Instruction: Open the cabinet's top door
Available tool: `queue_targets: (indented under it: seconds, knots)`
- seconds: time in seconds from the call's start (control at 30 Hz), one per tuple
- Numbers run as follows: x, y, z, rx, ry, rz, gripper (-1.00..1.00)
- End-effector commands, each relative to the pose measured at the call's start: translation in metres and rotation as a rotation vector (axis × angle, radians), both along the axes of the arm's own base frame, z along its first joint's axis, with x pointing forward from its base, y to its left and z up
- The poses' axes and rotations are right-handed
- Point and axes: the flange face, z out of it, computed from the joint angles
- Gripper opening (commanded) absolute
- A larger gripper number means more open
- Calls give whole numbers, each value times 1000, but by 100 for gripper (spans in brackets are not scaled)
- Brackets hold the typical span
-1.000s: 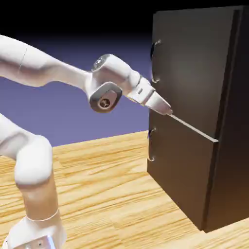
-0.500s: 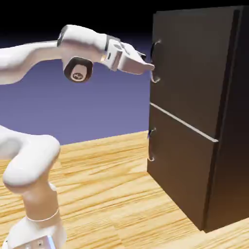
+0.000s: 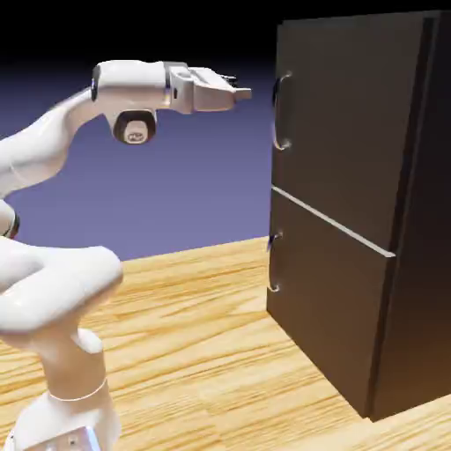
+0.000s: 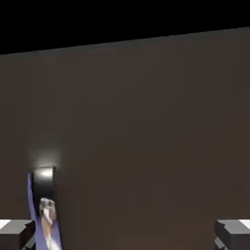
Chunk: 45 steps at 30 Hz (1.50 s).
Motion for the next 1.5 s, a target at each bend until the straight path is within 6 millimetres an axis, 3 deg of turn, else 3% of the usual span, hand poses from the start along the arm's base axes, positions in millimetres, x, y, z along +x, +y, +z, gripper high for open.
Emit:
queue_targets:
  seconds: [0.0,0.2,0.27,0.4,0.43,0.47,0.5,0.73,1.0,1.2,1.47]
  knots:
    - [6,7,-6,-14,-6,6,100]
    - [55,35,-56,-101,-16,39,100]
    - [58,36,-59,-105,-15,40,100]
    - [108,34,-59,-105,-16,40,100]
    - [108,34,-59,-105,-15,40,100]
    - [108,34,-59,-105,-15,40,-100]
    - [108,34,-59,-105,-15,40,-100]
    - [33,0,-59,-103,-26,243,-100]
    - [-47,-61,-59,-100,-39,490,-100]
    - [-83,-102,-59,-98,-46,623,-100]
    - [-116,-151,-59,-95,-53,769,-100]
